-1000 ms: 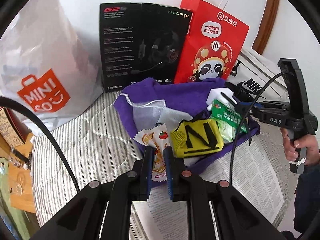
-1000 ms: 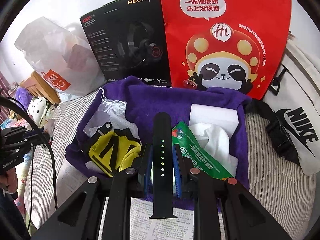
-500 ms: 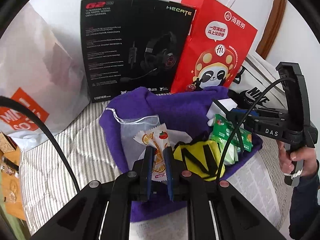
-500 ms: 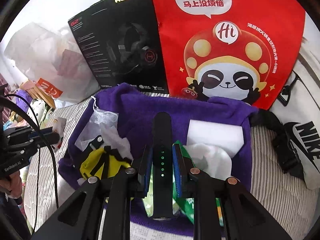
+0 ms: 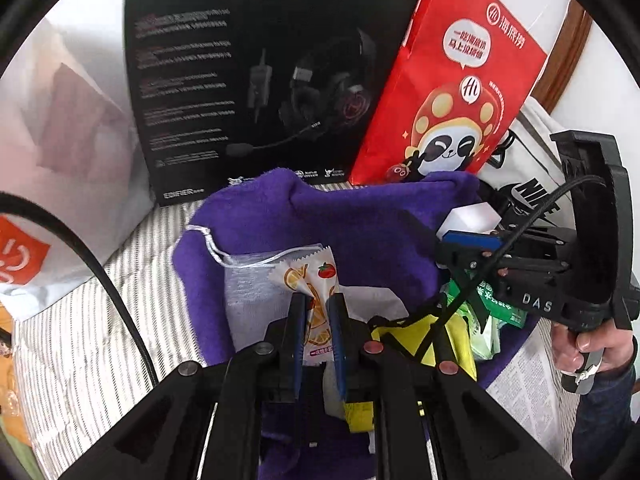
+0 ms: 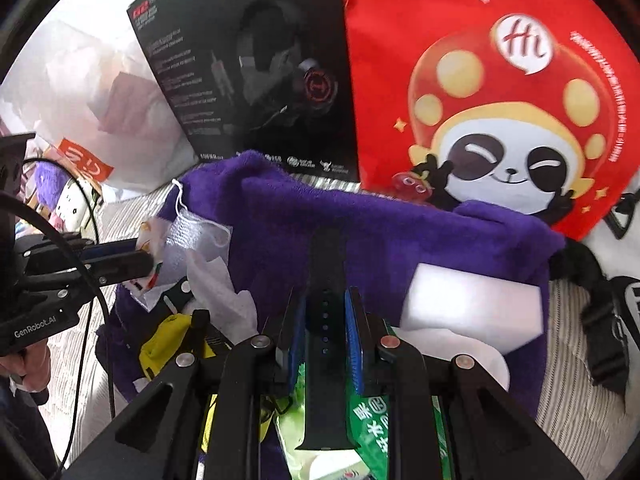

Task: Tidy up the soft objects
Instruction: 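Lower the strap piece onto the towel with the right gripper while the left lowers the candy packet, then open both grippers and withdraw them from the towel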

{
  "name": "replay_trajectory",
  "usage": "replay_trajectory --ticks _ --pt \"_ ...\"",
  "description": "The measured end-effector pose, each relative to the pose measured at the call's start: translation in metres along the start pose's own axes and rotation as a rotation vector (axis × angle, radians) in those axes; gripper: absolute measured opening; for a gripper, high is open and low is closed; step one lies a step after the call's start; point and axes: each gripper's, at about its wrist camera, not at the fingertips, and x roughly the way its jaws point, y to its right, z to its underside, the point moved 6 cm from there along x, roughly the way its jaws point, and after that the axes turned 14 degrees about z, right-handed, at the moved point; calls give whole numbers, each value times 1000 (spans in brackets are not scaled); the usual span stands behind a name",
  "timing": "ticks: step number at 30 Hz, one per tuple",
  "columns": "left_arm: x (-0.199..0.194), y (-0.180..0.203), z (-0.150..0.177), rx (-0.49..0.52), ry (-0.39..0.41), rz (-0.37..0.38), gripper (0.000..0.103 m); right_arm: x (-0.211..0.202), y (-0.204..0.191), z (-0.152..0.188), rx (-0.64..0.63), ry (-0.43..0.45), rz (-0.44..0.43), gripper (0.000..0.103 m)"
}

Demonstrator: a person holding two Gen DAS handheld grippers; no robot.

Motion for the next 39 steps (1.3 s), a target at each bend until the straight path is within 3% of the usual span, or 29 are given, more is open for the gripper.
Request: replay_trajectory --ticks 14,23,25,27,30,34,39 --pt "32 -3 1 -13 -53 20 15 24 -1 7 -8 -56 -31 20" --pt "30 -8 7 -41 -64 18 23 23 -3 8 -22 -55 -28 21" --pt "28 -9 9 -45 -70 7 28 21 -4 8 -24 -53 -24 24" --pt "25 -9 9 -57 -68 10 29 16 -4 8 -25 -47 -24 35" --pt "18 -8 10 -62 -60 14 42 6 -6 6 -29 -28 -21 46" --pt "5 -2 10 -51 -46 5 52 -8 -6 5 -34 -3 -3 51" --pt "-13 6 10 -66 -24 14 56 -27 2 7 -8 14 13 57"
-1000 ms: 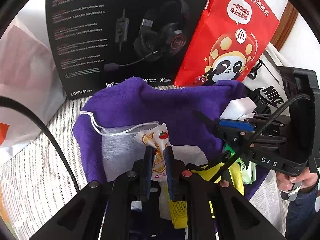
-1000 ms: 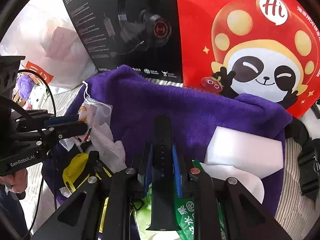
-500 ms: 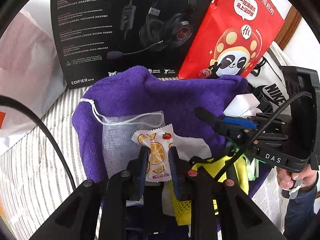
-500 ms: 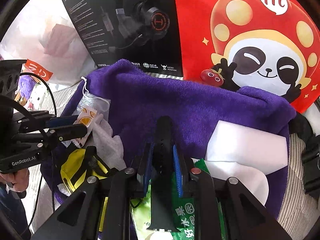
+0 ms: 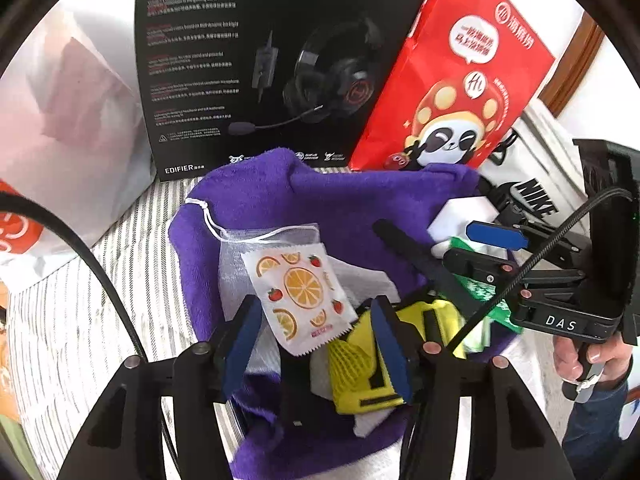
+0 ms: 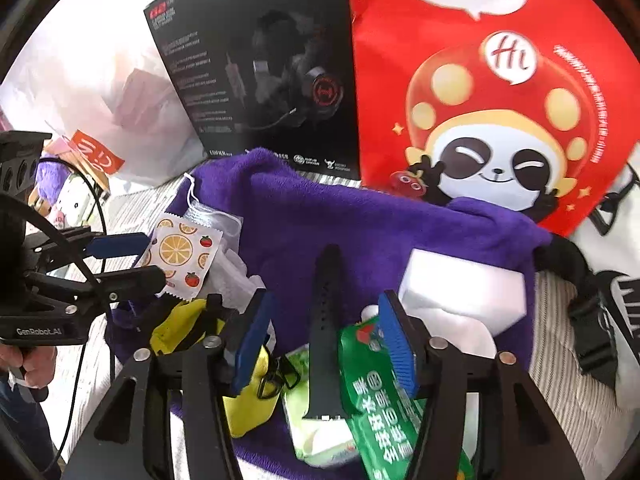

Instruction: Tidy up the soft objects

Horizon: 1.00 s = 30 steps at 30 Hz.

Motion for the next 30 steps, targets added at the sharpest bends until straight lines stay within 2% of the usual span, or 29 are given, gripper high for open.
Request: replay_trajectory --ticks 2,5,8,10,12,16,19,21,26,30 --pt "-5 5 2 3 2 -6 56 -10 4 3 10 11 7 59" --pt "-13 16 7 12 9 -14 63 -24 10 7 27 20 21 61" --pt "-22 25 13 9 21 -24 74 -41 15 15 53 32 32 62" --pt "-30 30 19 6 32 -39 82 -52 18 20 73 35 50 67" --pt "-37 35 25 4 44 -55 85 -64 22 29 91 35 70 79" --pt "-48 44 42 -9 53 -70 89 -88 26 46 115 49 100 85" --pt "-58 53 54 -6 65 -113 92 -103 28 59 125 56 141 89" --pt "-65 60 61 2 82 -137 93 -113 30 71 140 62 158 100" --pt "-83 82 79 -5 132 -167 94 -129 34 96 168 56 205 103" --pt "-96 99 93 17 158 -243 94 -144 39 113 211 62 229 103"
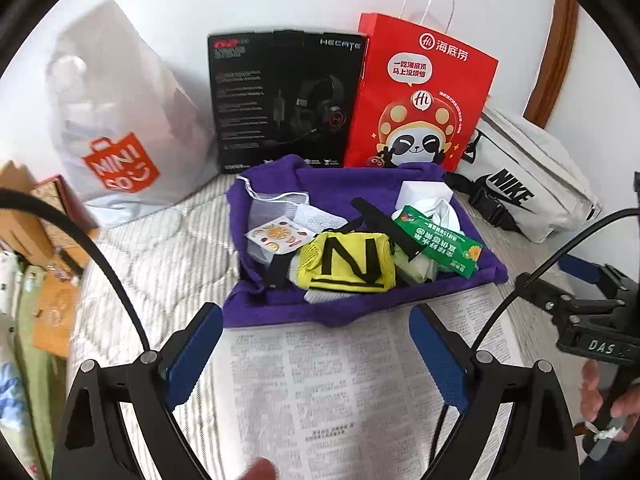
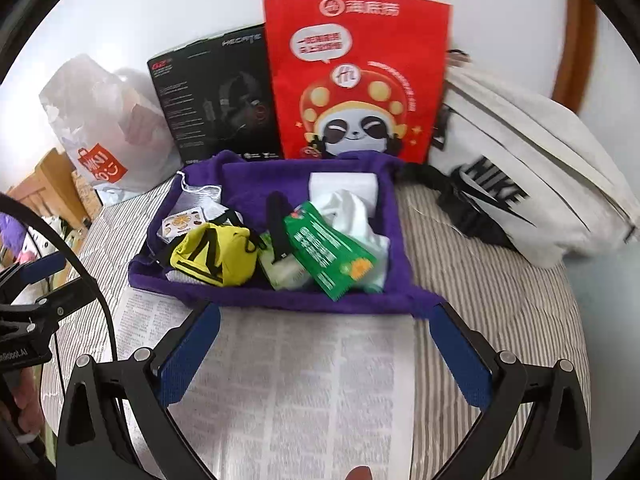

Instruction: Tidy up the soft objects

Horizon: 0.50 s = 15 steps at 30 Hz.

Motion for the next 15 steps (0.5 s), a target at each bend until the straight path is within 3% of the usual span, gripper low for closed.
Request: replay_trajectory --ticks 15 --pt "-32 16 26 -50 50 -11 95 -26 16 35 28 -14 32 103"
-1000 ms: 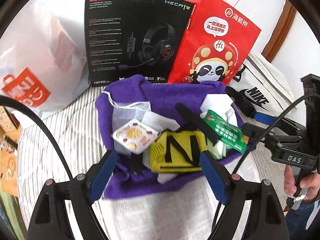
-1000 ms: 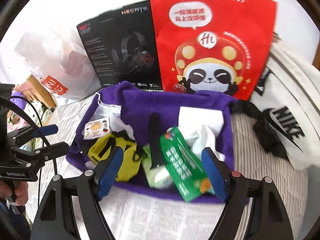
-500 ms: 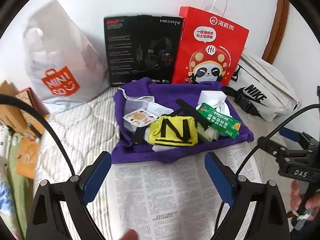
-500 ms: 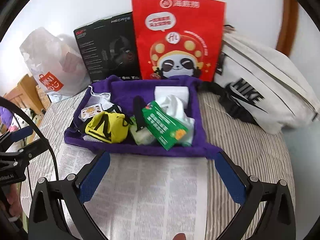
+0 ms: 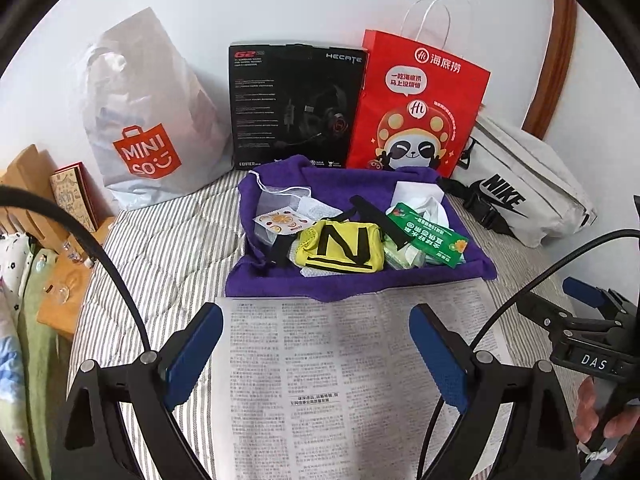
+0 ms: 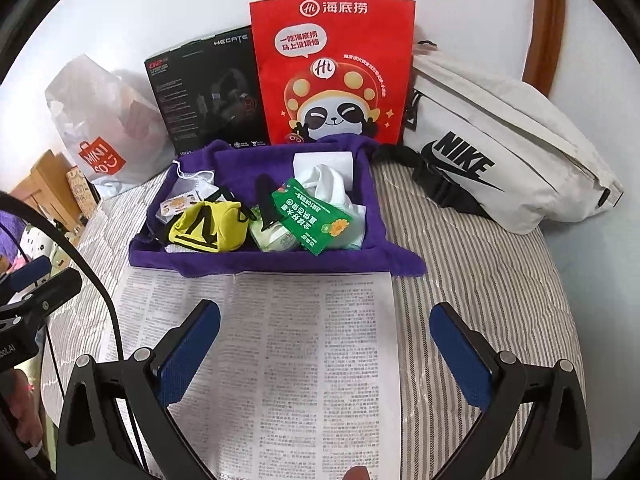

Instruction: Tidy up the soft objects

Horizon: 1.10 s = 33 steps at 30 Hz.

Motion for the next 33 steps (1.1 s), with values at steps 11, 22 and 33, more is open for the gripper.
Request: replay_trajectory --ticks 11,22,33 --pt "1 1 6 -1 -15 6 95 -15 3 3 14 30 -3 103" --pt "1 3 10 7 -22 7 95 -20 1 6 -7 39 22 103" --pt "-4 4 10 11 -18 8 95 -24 0 7 -4 46 16 103"
